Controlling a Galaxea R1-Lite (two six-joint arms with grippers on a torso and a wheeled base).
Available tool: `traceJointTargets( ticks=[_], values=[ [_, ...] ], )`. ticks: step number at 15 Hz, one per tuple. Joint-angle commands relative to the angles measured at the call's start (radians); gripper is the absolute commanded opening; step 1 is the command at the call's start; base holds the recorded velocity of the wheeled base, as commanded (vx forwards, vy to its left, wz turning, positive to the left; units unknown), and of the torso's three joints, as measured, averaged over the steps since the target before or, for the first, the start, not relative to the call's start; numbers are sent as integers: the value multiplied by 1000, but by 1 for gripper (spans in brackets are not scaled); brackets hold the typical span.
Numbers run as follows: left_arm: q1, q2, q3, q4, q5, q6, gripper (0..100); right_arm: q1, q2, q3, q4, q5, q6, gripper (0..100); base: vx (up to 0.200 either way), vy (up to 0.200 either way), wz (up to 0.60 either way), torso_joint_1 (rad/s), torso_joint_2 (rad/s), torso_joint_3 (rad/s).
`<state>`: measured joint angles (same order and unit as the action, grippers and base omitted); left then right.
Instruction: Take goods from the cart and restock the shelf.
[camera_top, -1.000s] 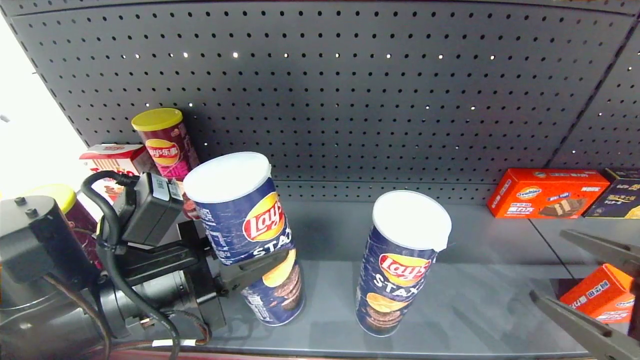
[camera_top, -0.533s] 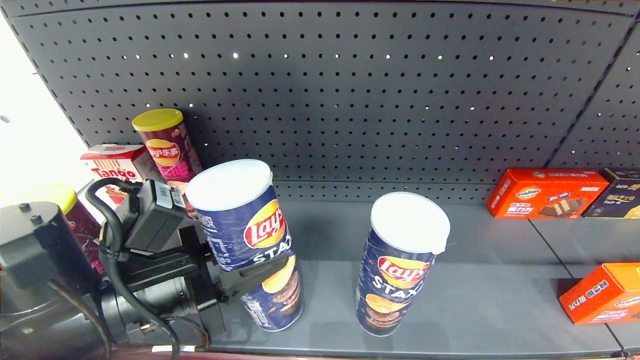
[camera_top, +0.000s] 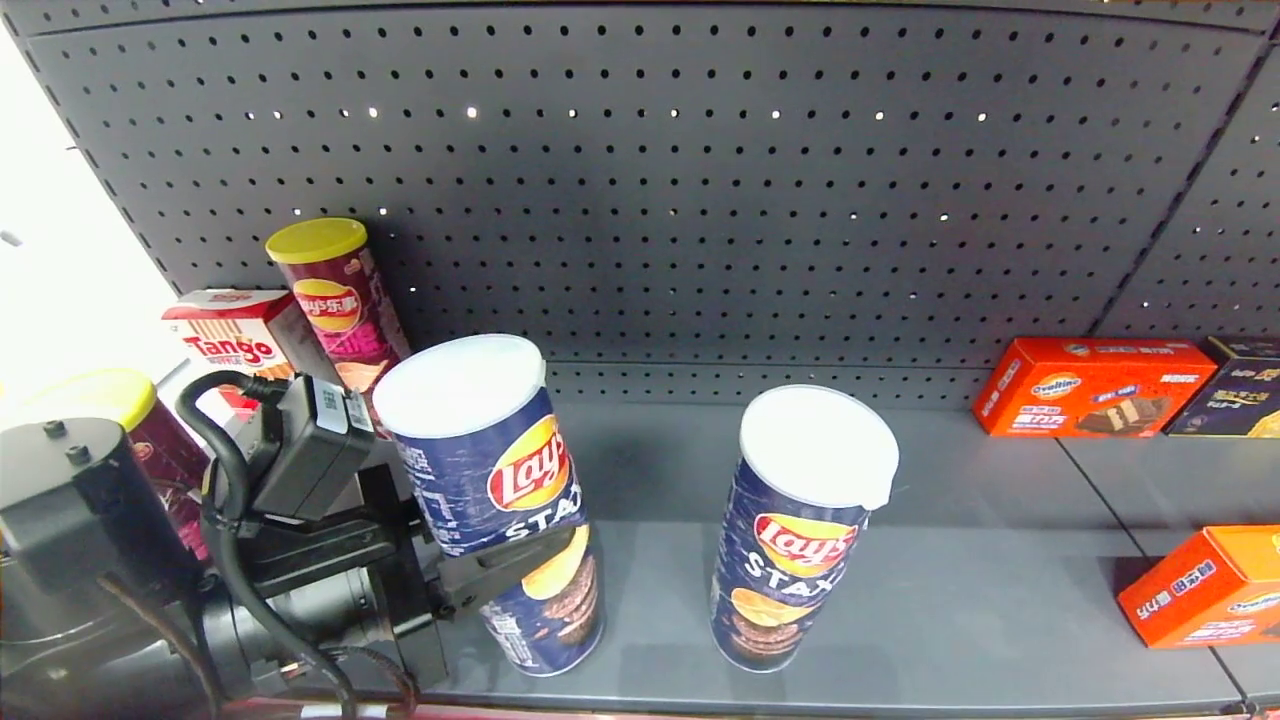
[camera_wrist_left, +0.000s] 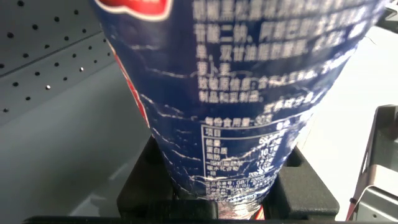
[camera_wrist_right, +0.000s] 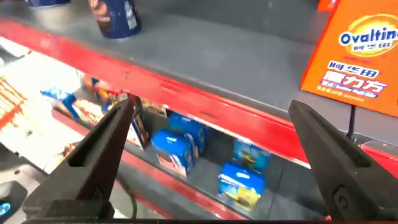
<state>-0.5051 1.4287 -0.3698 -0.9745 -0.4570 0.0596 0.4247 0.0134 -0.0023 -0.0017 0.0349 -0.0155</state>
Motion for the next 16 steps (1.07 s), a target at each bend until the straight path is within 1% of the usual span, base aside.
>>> traceJointTargets(
  ticks=[1, 2, 4, 6, 7, 10, 11, 12, 13, 14, 16],
  values=[
    [-4, 4, -5, 0, 0, 0, 0, -139, 8, 1, 3, -35, 22, 100, 0, 0, 0, 0, 0, 0],
    [-4, 4, -5, 0, -2, 0, 0, -129, 17, -1, 2, -38, 25, 100, 0, 0, 0, 0, 0, 0],
    [-4, 4, -5, 0, -3, 0, 0, -152, 68, -1, 3, -52, 25, 100, 0, 0, 0, 0, 0, 0],
    [-4, 4, -6, 0, -3, -1, 0, -277, 114, 1, 2, -49, 25, 100, 0, 0, 0, 0, 0, 0],
    [-6, 6, -6, 0, -3, -1, 0, -317, 106, 1, 2, -47, 25, 100, 0, 0, 0, 0, 0, 0],
    [-6, 12, -28, 0, -3, -1, 0, -331, 97, 1, 0, -56, 19, 100, 0, 0, 0, 0, 0, 0],
    [-6, 10, -28, -1, -3, -1, 0, -348, 109, 1, 2, -72, 17, 100, 0, 0, 0, 0, 0, 0],
    [-4, 10, -28, 0, -3, -1, 0, -400, 120, 1, 2, -72, 17, 100, 0, 0, 0, 0, 0, 0],
    [-4, 12, -28, -1, -3, -1, 0, -422, 119, 1, 2, -72, 16, 100, 0, 0, 0, 0, 0, 0],
    [-4, 13, -29, -1, -3, -1, 0, -471, 88, 1, 0, -70, 17, 100, 0, 0, 0, 0, 0, 0],
    [-4, 18, -31, -1, -5, -1, 0, -466, 66, 2, -1, -70, 23, 100, 0, 0, 0, 0, 0, 0]
  ],
)
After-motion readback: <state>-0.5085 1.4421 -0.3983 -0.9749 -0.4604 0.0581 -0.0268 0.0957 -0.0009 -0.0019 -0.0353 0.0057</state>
